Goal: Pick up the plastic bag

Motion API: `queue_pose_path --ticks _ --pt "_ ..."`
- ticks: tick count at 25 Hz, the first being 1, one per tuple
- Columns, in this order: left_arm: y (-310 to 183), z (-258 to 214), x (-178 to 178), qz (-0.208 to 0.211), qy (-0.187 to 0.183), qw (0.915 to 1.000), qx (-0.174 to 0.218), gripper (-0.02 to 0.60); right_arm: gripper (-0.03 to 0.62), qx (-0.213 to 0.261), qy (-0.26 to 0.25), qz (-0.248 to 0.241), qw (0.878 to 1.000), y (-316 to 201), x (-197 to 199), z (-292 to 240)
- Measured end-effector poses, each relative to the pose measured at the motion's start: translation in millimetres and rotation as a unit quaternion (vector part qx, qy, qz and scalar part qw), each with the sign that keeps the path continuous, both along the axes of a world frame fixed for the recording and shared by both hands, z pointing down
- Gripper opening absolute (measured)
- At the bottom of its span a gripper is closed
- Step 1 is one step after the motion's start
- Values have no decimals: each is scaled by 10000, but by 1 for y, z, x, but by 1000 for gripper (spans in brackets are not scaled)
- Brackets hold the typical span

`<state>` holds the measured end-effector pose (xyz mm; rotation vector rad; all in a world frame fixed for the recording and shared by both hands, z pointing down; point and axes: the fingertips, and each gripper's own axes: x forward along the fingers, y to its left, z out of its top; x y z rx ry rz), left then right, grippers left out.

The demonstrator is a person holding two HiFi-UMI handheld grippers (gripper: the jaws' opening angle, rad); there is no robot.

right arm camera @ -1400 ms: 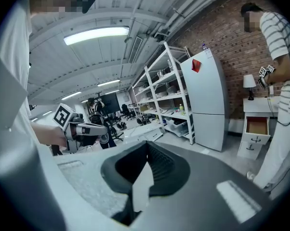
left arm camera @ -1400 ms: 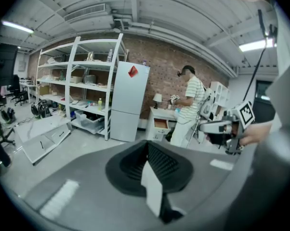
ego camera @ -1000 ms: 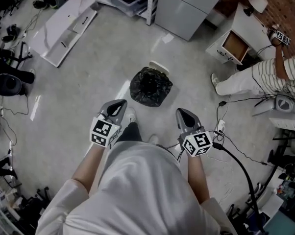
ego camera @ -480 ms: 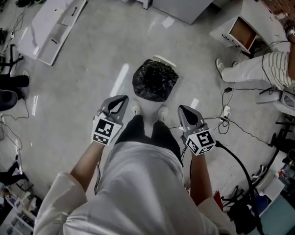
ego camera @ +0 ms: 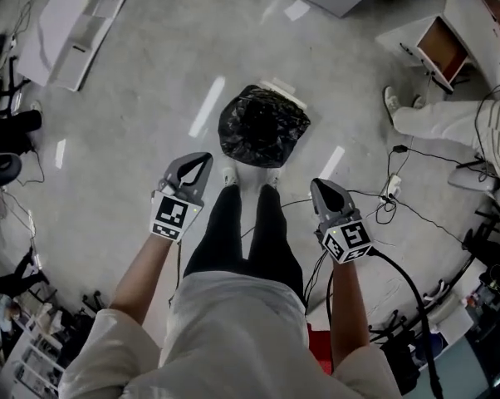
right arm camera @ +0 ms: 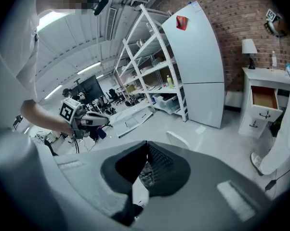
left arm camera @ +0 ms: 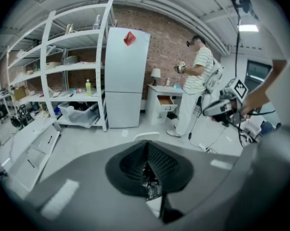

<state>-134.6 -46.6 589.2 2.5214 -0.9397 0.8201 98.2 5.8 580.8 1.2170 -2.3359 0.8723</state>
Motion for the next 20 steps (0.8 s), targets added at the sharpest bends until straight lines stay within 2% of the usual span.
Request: queue_pose_path --ticks 4,8,11,16,20 --pt "-17 70 20 -1 -53 9997 -235 4 48 -293 47 -92 9995 -17 12 76" --pt "-33 146 35 66 -50 9990 -434 5 49 -474 44 3 9989 -35 20 151" --pt "-42 201 40 136 -49 9977 -659 61 66 -665 76 56 9977 -41 29 207" --pt "-58 298 31 288 -164 9931 -1125 89 94 -997 35 182 9948 -51 54 297" --pt "-82 373 6 178 -238 9868 -1589 94 110 -1180 171 249 9926 -63 83 367"
